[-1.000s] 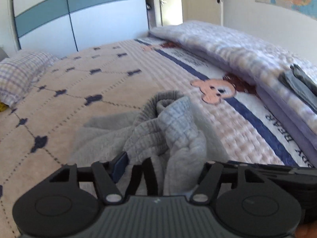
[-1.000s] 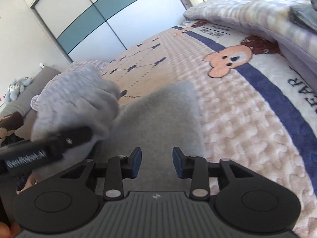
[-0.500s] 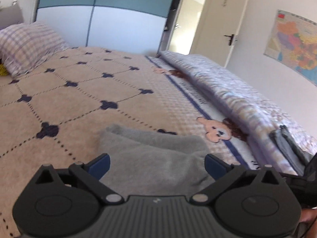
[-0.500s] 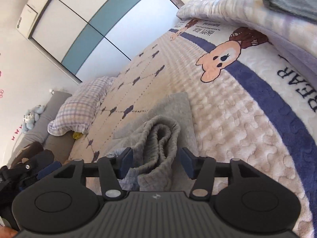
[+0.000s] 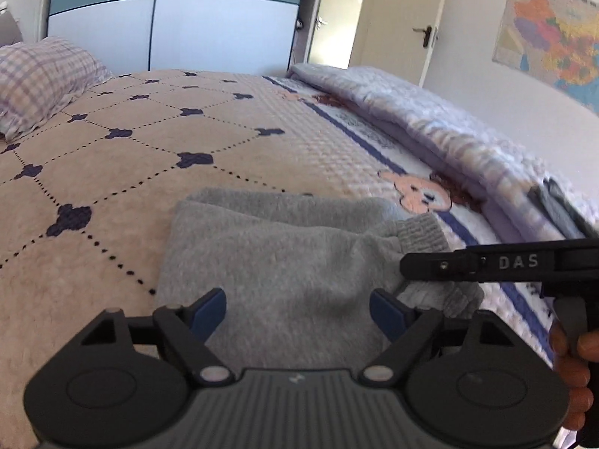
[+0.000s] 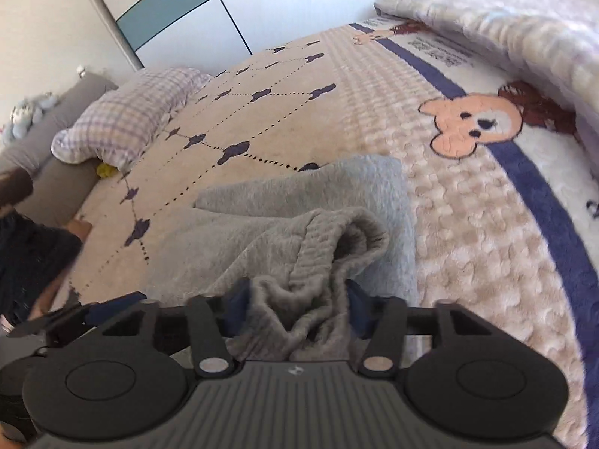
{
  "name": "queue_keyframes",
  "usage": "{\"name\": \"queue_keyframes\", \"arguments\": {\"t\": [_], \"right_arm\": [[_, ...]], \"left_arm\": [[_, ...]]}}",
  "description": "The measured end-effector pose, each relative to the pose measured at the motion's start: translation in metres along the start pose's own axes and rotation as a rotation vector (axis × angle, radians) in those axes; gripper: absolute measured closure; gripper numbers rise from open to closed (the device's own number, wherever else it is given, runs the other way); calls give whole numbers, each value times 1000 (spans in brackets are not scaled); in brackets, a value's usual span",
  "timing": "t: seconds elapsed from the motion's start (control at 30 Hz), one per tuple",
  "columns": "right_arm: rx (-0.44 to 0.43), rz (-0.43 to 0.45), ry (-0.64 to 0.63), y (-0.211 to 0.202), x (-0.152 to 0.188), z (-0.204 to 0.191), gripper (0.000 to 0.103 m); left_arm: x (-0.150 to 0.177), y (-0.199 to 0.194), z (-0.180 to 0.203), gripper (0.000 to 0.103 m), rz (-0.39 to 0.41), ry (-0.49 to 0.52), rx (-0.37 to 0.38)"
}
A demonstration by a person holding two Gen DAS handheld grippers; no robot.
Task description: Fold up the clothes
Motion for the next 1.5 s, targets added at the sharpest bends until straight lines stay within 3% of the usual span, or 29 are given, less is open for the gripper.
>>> {"name": "queue_keyframes", "arguments": {"t": [0.13,0.2,0.27,0.33,0.4,0.47,0.53,0.63,0.7,0.77,0.8,0.83,0.97,1.07,1.17,1.27,1.33,1.4,1.5], "right_arm": [[-8,137,-28,-34,-24,4,65],[9,156,-12,-37,-31,13,65],[14,73,15,-16,-21,28,63],[31,-13,32,8,-6,43,54],[2,6,94,5,1,56,50],[10,58,112,-12,-2,57,46],[33,121,81,-32,-7,48,45],[27,212,-79,-57,-9,13,43],[-62,188,-164,-56,-4,-3,47],[-55,142,-207,-47,8,-4,66],[-37,116,-222,-41,15,-3,90],[-20,90,-237,-36,22,-1,98],[28,18,-273,-22,46,5,103],[46,7,-274,-21,50,3,103],[63,-27,-280,-18,47,-4,103],[21,9,-250,-32,20,-12,101],[-10,64,-264,-40,-3,-24,94],[-49,37,-323,-25,-22,-41,93],[-114,-84,-349,23,-40,-55,93]], "left_arm": [[-10,-13,-29,15,88,-133,-10],[-7,-1,-30,16,34,-103,-48],[0,16,-22,18,-55,-20,-106],[10,30,-13,21,-131,92,-169],[11,27,-15,21,-124,103,-183],[9,21,-19,33,-105,90,-195],[5,11,-17,39,-63,72,-158],[3,3,-2,40,-15,98,-69],[9,9,11,45,-54,148,-57],[16,19,13,50,-109,169,-77],[18,21,13,50,-120,177,-82],[17,21,10,50,-122,157,-75],[19,23,2,50,-137,104,-55],[19,24,5,50,-137,119,-66],[17,21,-2,50,-133,63,-46],[17,20,-2,50,-134,48,-40],[17,22,0,49,-140,49,-39],[16,23,-1,48,-144,32,-32],[15,23,-6,48,-146,-5,-15]]}}
Point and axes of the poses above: each gripper's, at about its wrist camera, not at the fingertips, and y roughly the way its jaws point, z to its right, x to its underside, the point moved 2 cm from there along y, roughly the way its jaws point, and after that the axes turned 3 degrees about z, right-handed, at the moved point
